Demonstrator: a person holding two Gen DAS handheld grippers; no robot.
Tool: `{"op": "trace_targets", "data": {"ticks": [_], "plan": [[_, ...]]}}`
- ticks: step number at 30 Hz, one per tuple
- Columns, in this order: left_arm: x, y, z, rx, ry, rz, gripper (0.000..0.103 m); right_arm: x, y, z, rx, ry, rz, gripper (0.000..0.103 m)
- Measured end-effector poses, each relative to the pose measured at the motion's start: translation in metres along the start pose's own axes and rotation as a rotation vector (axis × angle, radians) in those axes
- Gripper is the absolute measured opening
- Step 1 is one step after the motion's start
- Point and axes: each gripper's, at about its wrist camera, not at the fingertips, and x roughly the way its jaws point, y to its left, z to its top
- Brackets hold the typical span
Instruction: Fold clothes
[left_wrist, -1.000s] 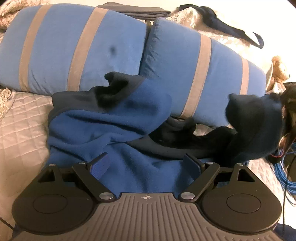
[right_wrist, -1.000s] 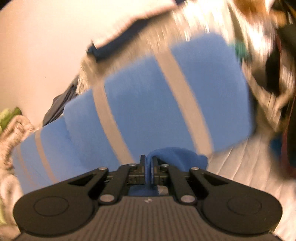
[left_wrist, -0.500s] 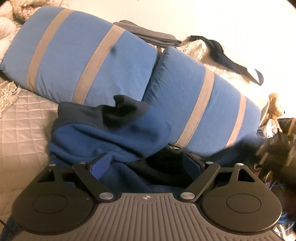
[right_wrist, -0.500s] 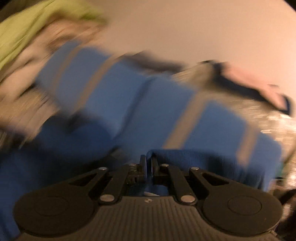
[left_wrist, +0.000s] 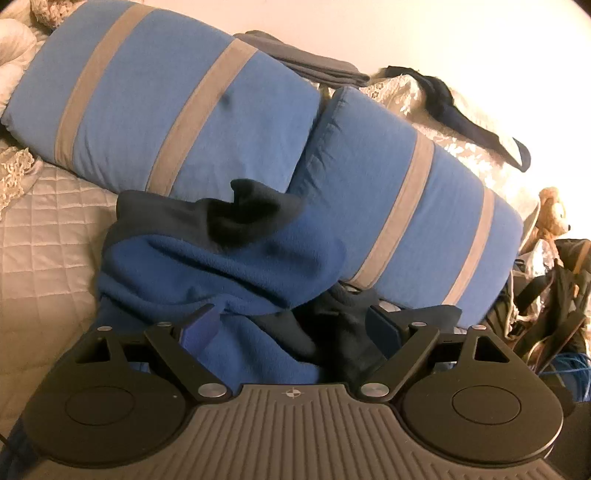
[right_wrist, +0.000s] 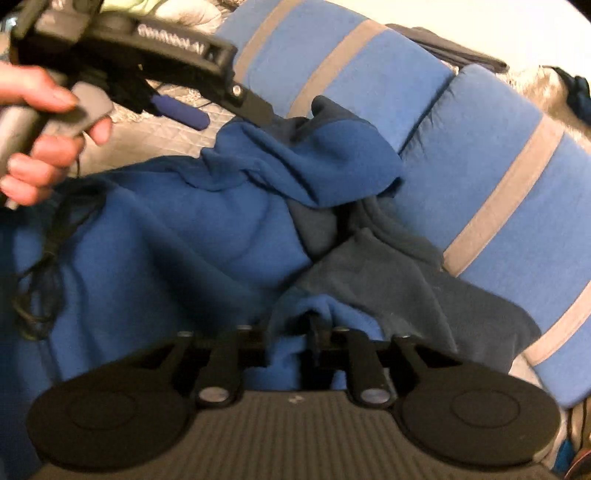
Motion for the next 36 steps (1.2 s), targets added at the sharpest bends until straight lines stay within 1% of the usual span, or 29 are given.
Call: {"op": "trace_targets", "data": {"ticks": [2,5,7,10,11,13,15,18,20,22,24,29,32,35,36], "plan": [[0.0,0.0,0.0,0.002,0.001,-0.001,0.087,-0.012,-0.002,-0.001,0.026,-0.001,0.021,0.055],[0.0,0.0,-0.001,0.004,0.004,0.002,0.087,-0.028,-0.008,-0.002,0.074,-0.002,0.051,0.061],[0.001,0.0,0.0,0.002,0.01,0.003,0.087,-0.038,-0.016,-0.004,0.123,-0.005,0.054,0.066],[0.0,0.0,0.0,0.001,0.01,0.004,0.087,-0.051,-0.037,-0.01,0.217,-0.012,0.06,0.068],[0.0,0.0,0.0,0.001,0.009,0.003,0.087,-0.053,-0.045,-0.013,0.254,-0.01,0.047,0.069],[0.0,0.0,0.0,0.002,0.009,0.003,0.087,-0.054,-0.062,-0.021,0.338,0.005,0.017,0.07],[0.0,0.0,0.0,0.002,0.008,0.004,0.087,-0.051,-0.082,-0.033,0.445,0.028,0.001,0.07],[0.0,0.001,0.0,0.002,0.006,0.003,0.087,-0.039,-0.108,-0.053,0.604,0.091,0.012,0.069],[0.0,0.001,0.0,0.001,0.005,0.002,0.087,-0.028,-0.121,-0.066,0.707,0.135,0.044,0.069],[-0.001,0.001,0.0,0.001,0.003,0.0,0.087,-0.017,-0.131,-0.081,0.81,0.159,0.087,0.069],[0.0,0.002,0.0,0.0,0.005,0.002,0.087,-0.009,-0.14,-0.093,0.896,0.162,0.133,0.069],[-0.001,0.002,0.001,-0.002,0.006,0.0,0.087,0.01,-0.15,-0.12,1.058,0.166,0.223,0.07],[-0.001,0.003,0.001,-0.002,0.009,-0.001,0.087,0.022,-0.154,-0.137,1.138,0.159,0.266,0.073],[-0.001,0.003,0.002,-0.002,0.009,-0.001,0.087,0.03,-0.155,-0.149,1.206,0.125,0.309,0.073],[-0.001,0.004,0.002,-0.002,0.009,-0.001,0.087,0.031,-0.154,-0.151,1.221,0.103,0.329,0.07]]}}
